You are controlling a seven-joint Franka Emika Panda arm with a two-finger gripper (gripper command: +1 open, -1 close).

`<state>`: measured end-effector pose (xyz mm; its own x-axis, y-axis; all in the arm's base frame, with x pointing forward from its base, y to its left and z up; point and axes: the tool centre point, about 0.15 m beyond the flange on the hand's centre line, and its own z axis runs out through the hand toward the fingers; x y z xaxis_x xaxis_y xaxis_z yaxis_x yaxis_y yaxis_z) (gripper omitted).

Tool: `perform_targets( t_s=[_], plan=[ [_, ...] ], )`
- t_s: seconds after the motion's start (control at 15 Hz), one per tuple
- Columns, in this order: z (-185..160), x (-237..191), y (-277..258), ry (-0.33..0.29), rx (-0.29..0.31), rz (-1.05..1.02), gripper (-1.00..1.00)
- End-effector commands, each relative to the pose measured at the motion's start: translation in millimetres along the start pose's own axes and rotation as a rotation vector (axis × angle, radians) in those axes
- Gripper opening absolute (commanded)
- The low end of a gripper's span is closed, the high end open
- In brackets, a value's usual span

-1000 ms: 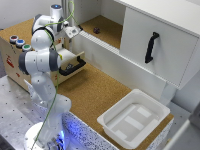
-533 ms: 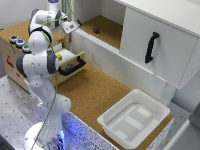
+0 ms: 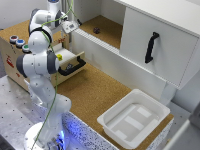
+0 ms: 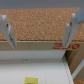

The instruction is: Move to the drawer, then place the yellow object

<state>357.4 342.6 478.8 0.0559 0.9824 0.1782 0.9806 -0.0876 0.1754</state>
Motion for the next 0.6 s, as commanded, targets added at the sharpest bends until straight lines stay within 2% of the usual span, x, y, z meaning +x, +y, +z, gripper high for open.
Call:
perform_targets(
  t_s=[0.0,0.2,0.27,0.33,0.53],
  plan=[
    [-6.9,2.4,3.0,-0.051,0.001,0.013,1.0],
    [-6.9,2.4,3.0,-0.051,0.001,0.013,1.0],
    [-0.1,0.0,0.0,0.0,0.0,0.0,1.0],
    [-3.5,-10.5,14.7,0.024,0.004,0.032,1.0],
    [-4.5,-40.5,56.2,0.039,-0.019,0.126,1.0]
  ],
)
